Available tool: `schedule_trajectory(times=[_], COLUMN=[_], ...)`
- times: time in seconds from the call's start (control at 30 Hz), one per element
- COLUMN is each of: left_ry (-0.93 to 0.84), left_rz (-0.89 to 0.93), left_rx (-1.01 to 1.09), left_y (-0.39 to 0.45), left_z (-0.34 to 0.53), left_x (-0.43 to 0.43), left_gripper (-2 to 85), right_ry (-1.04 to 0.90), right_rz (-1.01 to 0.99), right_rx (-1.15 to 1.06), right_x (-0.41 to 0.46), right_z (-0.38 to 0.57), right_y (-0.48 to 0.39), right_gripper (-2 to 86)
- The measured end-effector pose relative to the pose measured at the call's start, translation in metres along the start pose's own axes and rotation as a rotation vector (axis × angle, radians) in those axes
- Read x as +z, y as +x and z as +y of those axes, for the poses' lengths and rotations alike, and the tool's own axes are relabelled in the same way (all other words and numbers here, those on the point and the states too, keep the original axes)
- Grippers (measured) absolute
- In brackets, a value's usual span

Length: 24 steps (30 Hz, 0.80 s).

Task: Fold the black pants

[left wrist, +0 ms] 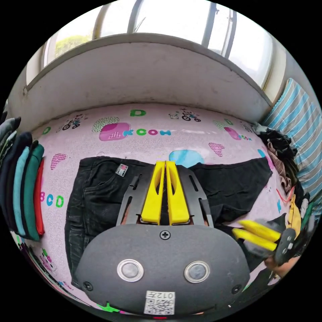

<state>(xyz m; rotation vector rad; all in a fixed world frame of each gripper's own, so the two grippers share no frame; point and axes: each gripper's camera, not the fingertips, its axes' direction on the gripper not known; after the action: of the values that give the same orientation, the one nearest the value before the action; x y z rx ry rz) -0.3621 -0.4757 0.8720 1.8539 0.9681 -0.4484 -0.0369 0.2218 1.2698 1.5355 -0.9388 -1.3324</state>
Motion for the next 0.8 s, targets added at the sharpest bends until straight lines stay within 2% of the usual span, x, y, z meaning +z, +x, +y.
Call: schedule_trajectory(times=[0.1,0.2,0.43,0.5,0.67,0.73,0.8], left_ry=[-0.077,-0.193,-0.313,-0.331,-0.205,-0.131,-0.126], left_rz=[0.06,0.151,0.009,-0.014,-0.034,-0.225,-0.173], left_rx=[-0.104,-0.129,-0.081,-0.069,-0.209,-0.311,-0.327], left_y=[-0.026,-0.05,-0.083,-0.087,-0.114,-0.129,-0.137], left_z=[-0.005,-0.023,-0.036,-0.037,-0.032,-0.025,-0.025], left_x=[0.033,0.059,0.092,0.102,0.114,0.109,0.112], left_gripper=[0.7,0.7,0.8,0.8,0.9,0.9,0.8], right_ry=[0.042,-0.054,-0.191,-0.153,-0.136,-0.13,-0.102], right_rz=[0.098,0.087,0.11,0.124,0.201,0.245,0.271], right_rx=[0.113,0.172,0.21,0.202,0.26,0.31,0.355], right_x=[-0.001,0.035,0.128,0.137,0.167,0.177,0.186], right_z=[-0.008,-0.022,-0.029,-0.027,-0.028,-0.025,-0.02], right_y=[0.067,0.125,0.183,0.189,0.214,0.227,0.241], right_gripper=[6.8,7.4,7.0,6.4,8.4,9.7,11.1])
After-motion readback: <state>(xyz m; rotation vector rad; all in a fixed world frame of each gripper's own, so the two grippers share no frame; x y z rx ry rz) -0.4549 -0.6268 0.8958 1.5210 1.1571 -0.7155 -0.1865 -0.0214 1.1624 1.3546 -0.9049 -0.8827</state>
